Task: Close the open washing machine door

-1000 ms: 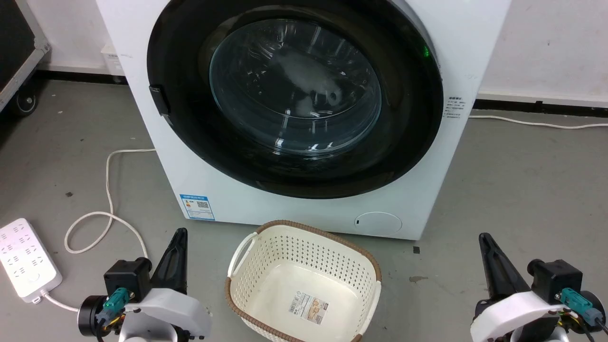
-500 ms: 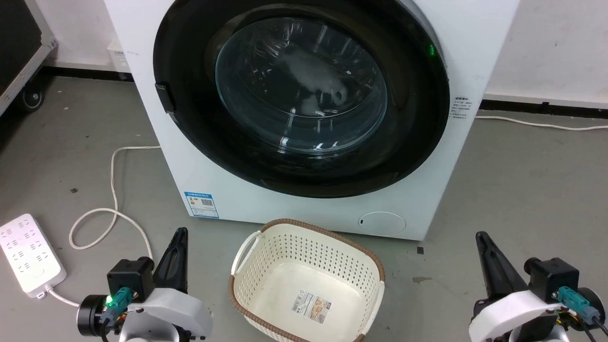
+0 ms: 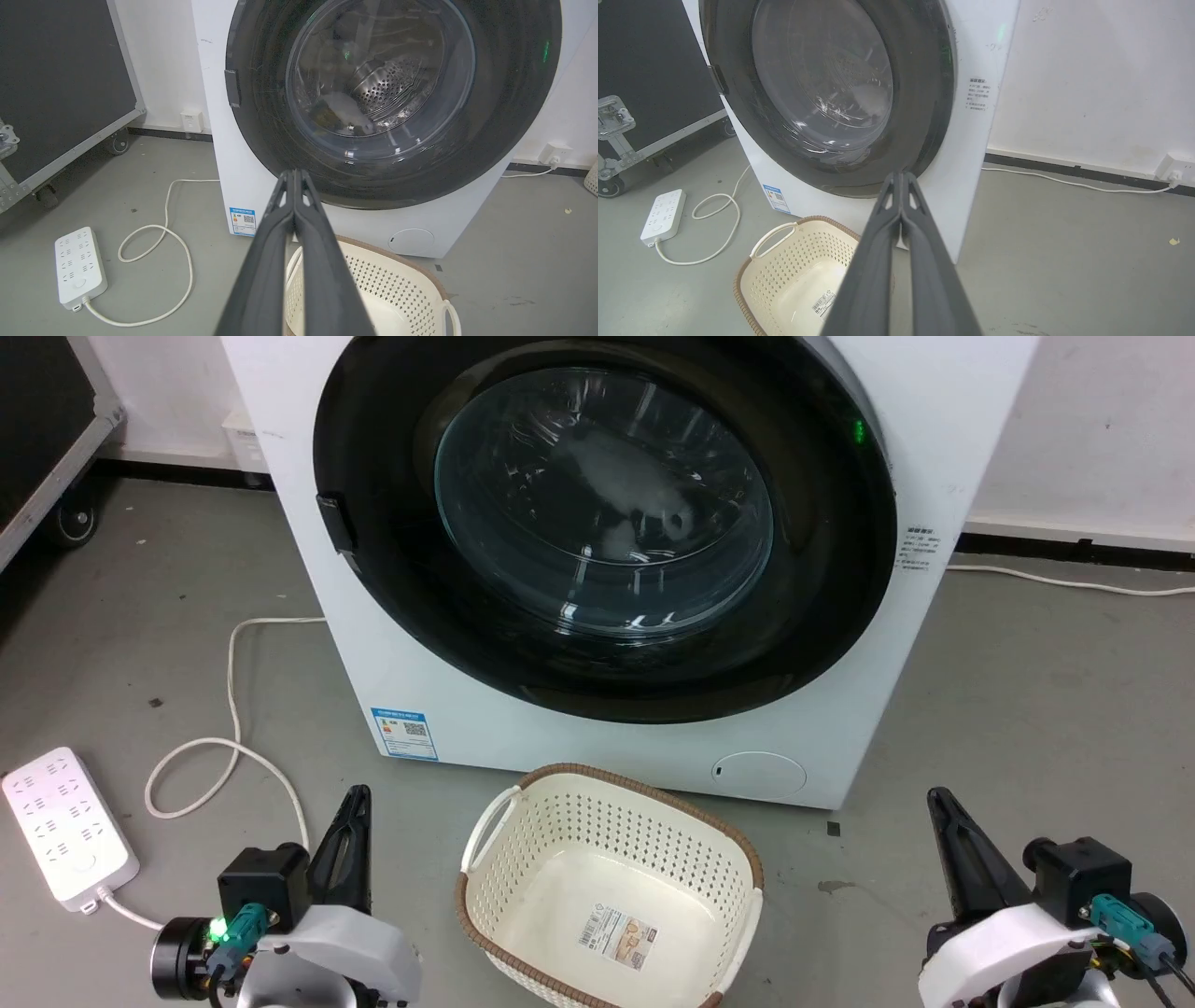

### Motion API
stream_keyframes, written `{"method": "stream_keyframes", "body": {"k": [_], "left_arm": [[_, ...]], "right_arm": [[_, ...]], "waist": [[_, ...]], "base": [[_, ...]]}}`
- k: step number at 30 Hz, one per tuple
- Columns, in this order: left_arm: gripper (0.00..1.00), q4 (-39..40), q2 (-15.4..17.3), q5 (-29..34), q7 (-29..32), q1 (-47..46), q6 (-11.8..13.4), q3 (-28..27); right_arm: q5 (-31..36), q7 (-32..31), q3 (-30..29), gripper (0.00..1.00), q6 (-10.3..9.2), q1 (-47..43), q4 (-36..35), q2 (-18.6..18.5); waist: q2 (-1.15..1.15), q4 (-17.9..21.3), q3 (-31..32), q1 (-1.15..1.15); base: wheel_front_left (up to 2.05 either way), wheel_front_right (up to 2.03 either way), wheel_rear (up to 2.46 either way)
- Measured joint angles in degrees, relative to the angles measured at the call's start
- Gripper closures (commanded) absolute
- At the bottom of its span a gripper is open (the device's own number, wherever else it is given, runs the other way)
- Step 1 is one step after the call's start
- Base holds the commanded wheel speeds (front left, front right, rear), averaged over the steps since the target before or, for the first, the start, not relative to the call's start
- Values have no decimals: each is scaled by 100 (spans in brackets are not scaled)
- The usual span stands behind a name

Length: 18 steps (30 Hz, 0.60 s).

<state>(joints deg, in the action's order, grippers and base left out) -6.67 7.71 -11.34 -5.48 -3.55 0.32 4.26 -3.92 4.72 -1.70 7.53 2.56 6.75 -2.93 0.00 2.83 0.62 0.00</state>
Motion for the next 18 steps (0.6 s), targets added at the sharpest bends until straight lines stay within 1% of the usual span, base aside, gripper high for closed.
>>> {"method": "stream_keyframes", "body": {"k": [18], "left_arm": [[100,187,-146,325,166,55,0,-130]], "right_arm": [[109,-140,43,100,0,-37,-191,0]], "waist": [[0,-85,-18,0]], "base": [[0,0,0]]}}
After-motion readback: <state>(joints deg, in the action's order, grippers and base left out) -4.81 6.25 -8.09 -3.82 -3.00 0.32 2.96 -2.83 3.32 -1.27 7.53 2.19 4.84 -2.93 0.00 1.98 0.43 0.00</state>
